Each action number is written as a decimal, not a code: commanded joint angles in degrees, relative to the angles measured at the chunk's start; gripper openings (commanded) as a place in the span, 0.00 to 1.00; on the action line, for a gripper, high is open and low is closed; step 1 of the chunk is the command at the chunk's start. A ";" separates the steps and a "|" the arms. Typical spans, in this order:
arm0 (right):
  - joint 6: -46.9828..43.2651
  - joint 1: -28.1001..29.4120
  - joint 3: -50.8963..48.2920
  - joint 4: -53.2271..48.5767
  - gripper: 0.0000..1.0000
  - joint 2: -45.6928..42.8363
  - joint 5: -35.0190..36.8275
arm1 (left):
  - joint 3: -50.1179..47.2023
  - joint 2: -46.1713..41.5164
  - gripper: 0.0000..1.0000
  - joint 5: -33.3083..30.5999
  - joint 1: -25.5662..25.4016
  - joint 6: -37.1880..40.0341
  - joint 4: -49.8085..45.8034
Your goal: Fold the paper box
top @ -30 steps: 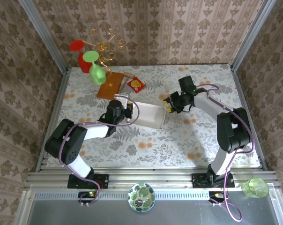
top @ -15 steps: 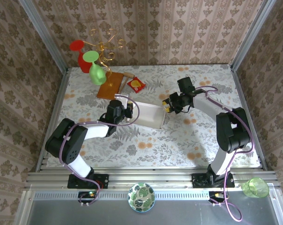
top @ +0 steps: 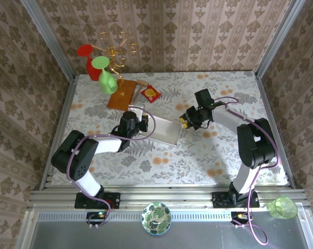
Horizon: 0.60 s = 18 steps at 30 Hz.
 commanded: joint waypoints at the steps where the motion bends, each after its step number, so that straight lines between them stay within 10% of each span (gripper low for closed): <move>1: -3.49 0.82 -0.92 1.35 0.20 -0.68 1.10 | -0.64 0.70 0.00 1.04 -1.33 -0.46 1.46; 18: -7.24 1.60 -5.11 2.13 0.28 -5.91 4.30 | -5.71 0.47 0.00 -5.97 -4.83 1.43 3.14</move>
